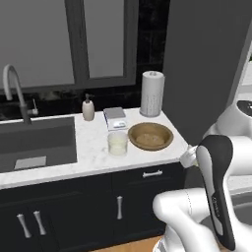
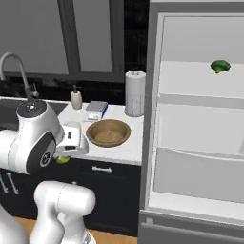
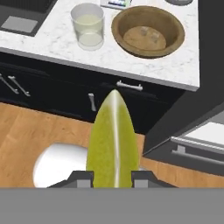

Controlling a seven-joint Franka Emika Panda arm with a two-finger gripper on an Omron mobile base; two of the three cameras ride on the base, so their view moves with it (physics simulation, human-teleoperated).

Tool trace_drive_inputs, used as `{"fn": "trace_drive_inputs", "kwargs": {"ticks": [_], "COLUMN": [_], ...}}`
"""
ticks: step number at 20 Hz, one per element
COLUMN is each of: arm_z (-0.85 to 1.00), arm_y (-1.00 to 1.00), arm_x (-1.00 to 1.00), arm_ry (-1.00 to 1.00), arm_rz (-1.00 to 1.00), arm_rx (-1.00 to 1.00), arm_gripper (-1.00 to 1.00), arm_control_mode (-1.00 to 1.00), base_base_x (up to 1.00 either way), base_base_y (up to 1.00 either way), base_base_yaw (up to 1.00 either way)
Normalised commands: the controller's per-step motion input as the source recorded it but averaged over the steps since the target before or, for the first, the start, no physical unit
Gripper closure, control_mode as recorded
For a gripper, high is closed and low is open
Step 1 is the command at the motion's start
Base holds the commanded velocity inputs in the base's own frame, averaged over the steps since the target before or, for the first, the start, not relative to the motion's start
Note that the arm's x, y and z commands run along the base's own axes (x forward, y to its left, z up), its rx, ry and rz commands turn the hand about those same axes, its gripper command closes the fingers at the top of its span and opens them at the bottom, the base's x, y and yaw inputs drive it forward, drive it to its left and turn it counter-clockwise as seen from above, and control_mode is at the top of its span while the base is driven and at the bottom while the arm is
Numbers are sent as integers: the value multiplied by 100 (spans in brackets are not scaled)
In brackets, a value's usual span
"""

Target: Grab a lemon wedge from the fridge and one ice cube from the ice bowl, and put them in the glass of lemonade.

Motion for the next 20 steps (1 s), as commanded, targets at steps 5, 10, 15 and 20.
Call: {"fn": "trace_drive_inputs", "kwargs": {"ticks": [5, 10, 15, 20], "arm_z": [0, 0, 0, 0], "arm_y": [0, 0, 0, 0], "arm_x": [0, 0, 0, 0], "arm_ry": [0, 0, 0, 0], "arm_rz": [0, 0, 0, 0], "arm_rx": [0, 0, 0, 0], "arm_gripper": [100, 100, 100, 100], "arm_control_mode": [100, 100, 100, 100], "base_base_x": [72, 68, 44, 26], "base_base_y": [67, 69, 40, 8], "base_base_yaw": [-29, -28, -26, -16]}}
